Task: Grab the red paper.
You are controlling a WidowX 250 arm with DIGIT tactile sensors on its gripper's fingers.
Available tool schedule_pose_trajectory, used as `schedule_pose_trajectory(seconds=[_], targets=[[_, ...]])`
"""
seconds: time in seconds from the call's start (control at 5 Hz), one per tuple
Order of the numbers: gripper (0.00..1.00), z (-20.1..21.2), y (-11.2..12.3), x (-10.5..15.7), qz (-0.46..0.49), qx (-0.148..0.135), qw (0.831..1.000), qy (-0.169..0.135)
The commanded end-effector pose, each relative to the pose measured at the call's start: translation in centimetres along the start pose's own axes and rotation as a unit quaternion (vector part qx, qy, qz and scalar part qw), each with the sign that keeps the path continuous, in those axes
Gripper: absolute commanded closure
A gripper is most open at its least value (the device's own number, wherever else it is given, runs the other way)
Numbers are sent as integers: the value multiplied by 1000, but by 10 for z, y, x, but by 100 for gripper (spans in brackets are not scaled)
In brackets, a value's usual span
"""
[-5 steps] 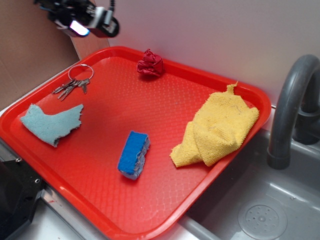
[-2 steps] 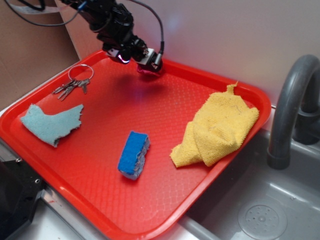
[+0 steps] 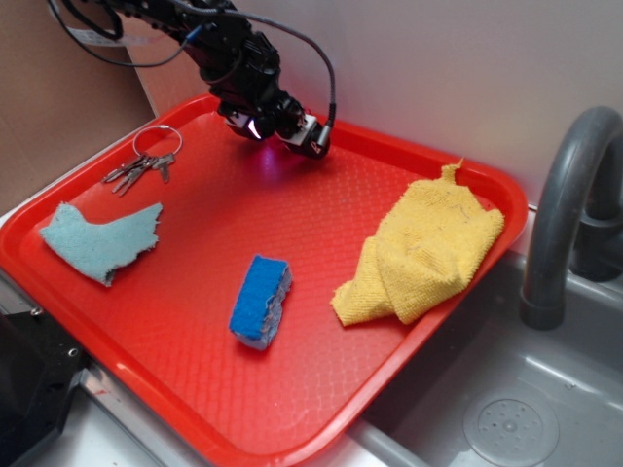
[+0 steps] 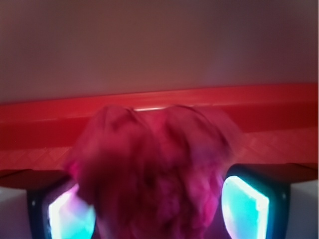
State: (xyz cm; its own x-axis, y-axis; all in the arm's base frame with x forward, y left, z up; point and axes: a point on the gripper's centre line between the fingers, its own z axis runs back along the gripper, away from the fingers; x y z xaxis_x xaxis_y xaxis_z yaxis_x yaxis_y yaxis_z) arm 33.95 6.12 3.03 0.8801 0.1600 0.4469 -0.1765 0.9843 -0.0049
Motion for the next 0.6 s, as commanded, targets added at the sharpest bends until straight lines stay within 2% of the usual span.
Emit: schedule_pose_trajectory(seconds=[0.0, 0.2, 0.4], targets=[[100, 15, -9, 23, 2, -25, 999, -42], [100, 55, -12, 15, 35, 10, 999, -30], [100, 120, -22, -1, 124, 68, 989, 45]])
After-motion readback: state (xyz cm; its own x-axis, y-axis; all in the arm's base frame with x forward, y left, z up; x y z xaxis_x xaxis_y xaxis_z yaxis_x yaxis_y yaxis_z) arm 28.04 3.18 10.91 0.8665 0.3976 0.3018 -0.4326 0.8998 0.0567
